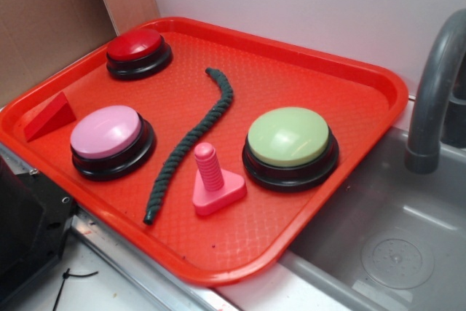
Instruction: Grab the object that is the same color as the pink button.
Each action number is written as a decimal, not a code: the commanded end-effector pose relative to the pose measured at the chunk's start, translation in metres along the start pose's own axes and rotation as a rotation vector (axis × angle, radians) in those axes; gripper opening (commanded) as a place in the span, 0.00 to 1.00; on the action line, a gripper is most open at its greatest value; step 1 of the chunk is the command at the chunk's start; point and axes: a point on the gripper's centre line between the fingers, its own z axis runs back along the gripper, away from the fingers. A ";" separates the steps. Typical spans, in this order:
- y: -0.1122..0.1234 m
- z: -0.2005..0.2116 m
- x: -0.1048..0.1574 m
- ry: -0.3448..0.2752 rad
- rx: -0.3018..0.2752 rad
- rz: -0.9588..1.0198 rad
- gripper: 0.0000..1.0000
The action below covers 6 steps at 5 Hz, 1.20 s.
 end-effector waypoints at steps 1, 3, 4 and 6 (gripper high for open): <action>-0.036 -0.043 0.008 -0.070 -0.053 0.154 1.00; -0.063 -0.095 0.014 -0.059 -0.020 0.243 1.00; -0.070 -0.113 0.013 -0.051 -0.047 0.295 1.00; -0.081 -0.149 0.017 -0.030 -0.044 0.315 1.00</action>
